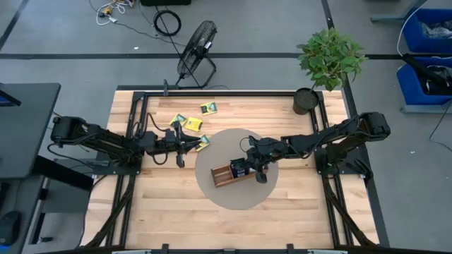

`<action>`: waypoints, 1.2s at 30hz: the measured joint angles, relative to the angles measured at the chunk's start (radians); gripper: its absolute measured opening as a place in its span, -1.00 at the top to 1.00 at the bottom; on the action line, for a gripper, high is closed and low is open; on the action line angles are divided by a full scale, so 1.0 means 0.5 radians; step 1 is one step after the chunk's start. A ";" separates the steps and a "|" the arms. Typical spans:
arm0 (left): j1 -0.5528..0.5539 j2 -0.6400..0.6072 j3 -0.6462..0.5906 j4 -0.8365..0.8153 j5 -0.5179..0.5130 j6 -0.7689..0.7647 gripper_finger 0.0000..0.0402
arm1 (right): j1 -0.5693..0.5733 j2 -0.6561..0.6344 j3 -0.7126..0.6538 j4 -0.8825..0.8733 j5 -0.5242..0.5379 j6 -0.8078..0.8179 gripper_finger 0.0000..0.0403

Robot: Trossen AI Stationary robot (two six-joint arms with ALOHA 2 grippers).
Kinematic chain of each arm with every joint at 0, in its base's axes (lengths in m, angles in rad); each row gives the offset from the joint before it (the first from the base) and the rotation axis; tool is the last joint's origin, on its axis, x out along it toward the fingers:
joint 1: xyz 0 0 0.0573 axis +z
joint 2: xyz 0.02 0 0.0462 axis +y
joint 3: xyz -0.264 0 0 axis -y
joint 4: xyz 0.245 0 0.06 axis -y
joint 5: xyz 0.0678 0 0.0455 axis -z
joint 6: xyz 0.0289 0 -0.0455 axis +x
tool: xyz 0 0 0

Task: Pick & Place Tea
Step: Put the purple tea bag into the middle section of the wooden organizer

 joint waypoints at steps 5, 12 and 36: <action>0.000 0.000 0.000 0.000 0.000 0.000 0.71 | 0.050 0.000 0.000 -0.014 0.093 0.000 1.00; 0.000 0.000 0.000 0.001 0.000 0.000 0.71 | 0.065 0.001 0.000 -0.030 0.192 0.057 1.00; 0.004 0.000 0.000 0.000 -0.001 0.010 0.71 | 0.104 0.223 -0.003 0.071 0.276 0.022 0.66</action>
